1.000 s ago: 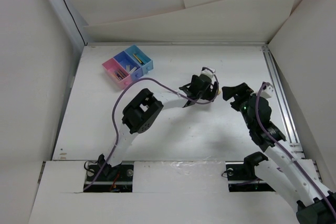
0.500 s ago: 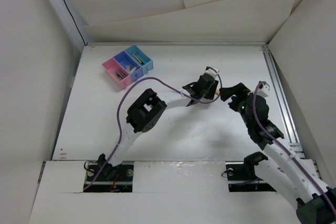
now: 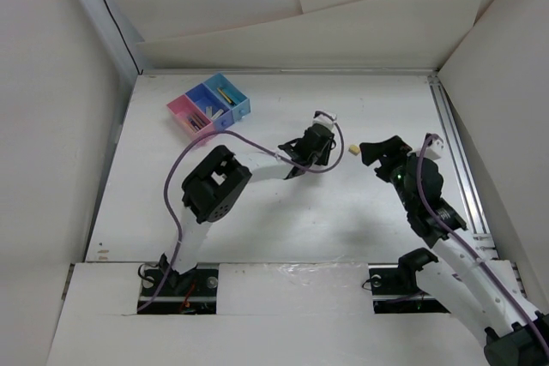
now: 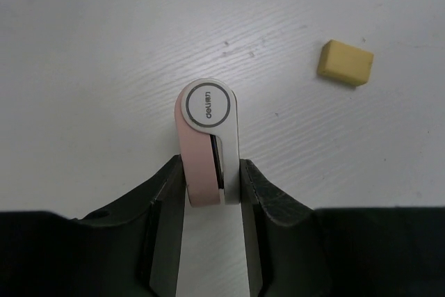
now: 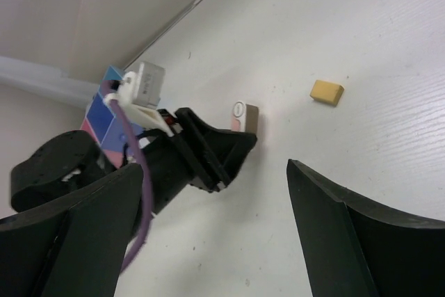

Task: Sort the stationery into containers
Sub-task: Place the stationery in the storage box.

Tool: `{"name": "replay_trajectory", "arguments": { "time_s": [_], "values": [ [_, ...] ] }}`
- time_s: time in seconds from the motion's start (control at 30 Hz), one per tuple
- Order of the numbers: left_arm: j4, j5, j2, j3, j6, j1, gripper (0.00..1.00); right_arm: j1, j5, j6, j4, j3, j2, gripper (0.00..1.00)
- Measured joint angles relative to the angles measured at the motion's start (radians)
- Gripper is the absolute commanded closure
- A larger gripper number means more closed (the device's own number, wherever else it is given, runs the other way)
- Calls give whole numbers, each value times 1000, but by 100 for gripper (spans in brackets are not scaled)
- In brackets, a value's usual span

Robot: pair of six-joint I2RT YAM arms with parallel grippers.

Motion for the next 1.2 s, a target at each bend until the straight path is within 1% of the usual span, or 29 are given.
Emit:
{"name": "replay_trajectory", "arguments": {
  "time_s": [0.13,0.3,0.33,0.4,0.5,0.6,0.7,0.8,0.9,0.97,1.0,1.2],
  "values": [
    [-19,-39,-120,-66,-18,44,77,0,-6,0,0,0,-13,10],
    [-46,-104,-262,-74,-45,143,77,0,-18,0,0,0,-22,10],
    [-48,-109,-288,-76,-61,177,75,0,-19,0,0,0,-23,10],
    [-46,-110,-329,-90,-100,263,75,0,-22,0,0,0,-27,10],
    [-43,-94,-367,-134,-166,427,75,0,-25,0,1,-5,-39,10],
    [-41,-77,-373,-190,-232,584,75,0,-33,0,0,-10,-43,10],
    [-60,-69,-373,-226,-278,678,75,0,-42,0,1,-11,-29,10],
    [-64,-58,-369,-225,-304,712,74,0,-48,0,0,-11,-11,10],
    [-69,-50,-341,-191,-310,711,70,0,-52,0,1,-11,-8,10],
    [-68,-47,-314,-164,-310,709,65,0,-52,0,1,-11,-4,10],
    [-69,-47,-304,-157,-310,707,60,0,-53,0,2,-11,-1,10],
    [-81,-63,-273,-143,-312,705,59,0,-53,0,2,-11,8,10]
  ]
}}
